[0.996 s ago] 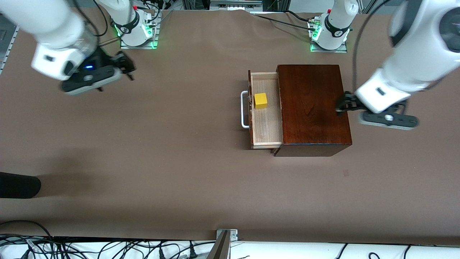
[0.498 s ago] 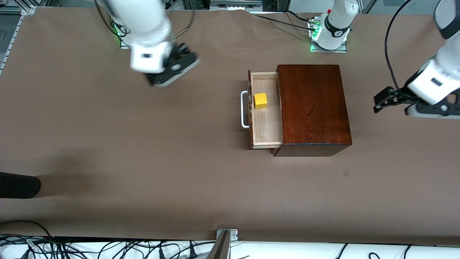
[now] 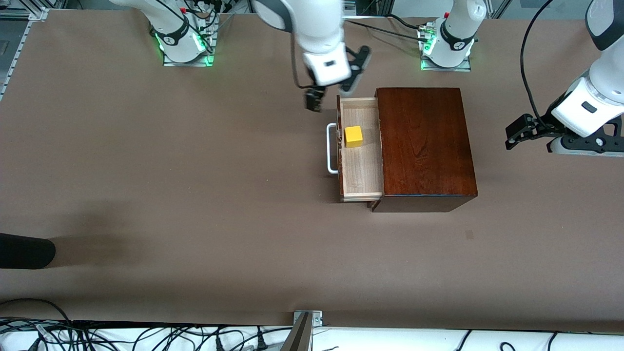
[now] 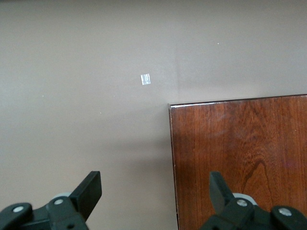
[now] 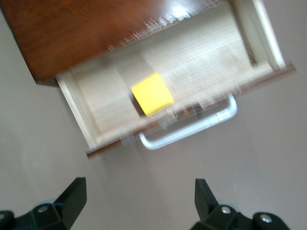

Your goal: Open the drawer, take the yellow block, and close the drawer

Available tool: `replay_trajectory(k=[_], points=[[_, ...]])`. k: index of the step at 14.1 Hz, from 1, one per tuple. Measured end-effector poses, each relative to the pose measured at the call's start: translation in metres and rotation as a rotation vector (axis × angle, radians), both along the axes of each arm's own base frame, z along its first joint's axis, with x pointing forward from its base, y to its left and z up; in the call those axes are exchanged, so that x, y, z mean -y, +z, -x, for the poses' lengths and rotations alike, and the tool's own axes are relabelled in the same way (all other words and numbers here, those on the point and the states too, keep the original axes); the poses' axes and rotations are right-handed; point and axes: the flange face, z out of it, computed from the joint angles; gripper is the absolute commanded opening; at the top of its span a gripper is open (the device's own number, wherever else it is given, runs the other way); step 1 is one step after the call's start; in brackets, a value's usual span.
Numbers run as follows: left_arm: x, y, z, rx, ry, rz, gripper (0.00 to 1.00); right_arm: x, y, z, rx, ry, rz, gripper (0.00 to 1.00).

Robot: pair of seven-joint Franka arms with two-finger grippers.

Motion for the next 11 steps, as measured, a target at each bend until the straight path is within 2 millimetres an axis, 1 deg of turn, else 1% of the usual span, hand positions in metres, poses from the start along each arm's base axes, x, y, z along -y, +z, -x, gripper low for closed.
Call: replay_trajectory(k=[1,2,3,5,7,11], points=[[0.001,0.0,0.0,0.0,-0.002,0.0,1.0,-0.014,-0.011,-0.003,0.011,0.056,0.001,1.0],[0.002,0.0,0.0,0.0,-0.004,0.0,1.0,-0.026,-0.023,-0.01,0.021,0.142,-0.001,1.0],[0.003,0.0,0.0,0.0,-0.005,0.0,1.0,-0.029,-0.028,-0.015,0.028,0.198,-0.004,1.0],[0.003,0.0,0.0,0.0,-0.005,0.0,1.0,-0.033,-0.036,-0.021,0.048,0.319,0.004,1.0],[0.003,0.0,0.0,0.0,-0.005,0.0,1.0,-0.033,-0.047,-0.025,0.071,0.409,0.037,1.0],[0.003,0.0,0.0,-0.002,-0.005,0.0,1.0,-0.041,-0.079,-0.031,0.09,0.459,0.033,1.0]])
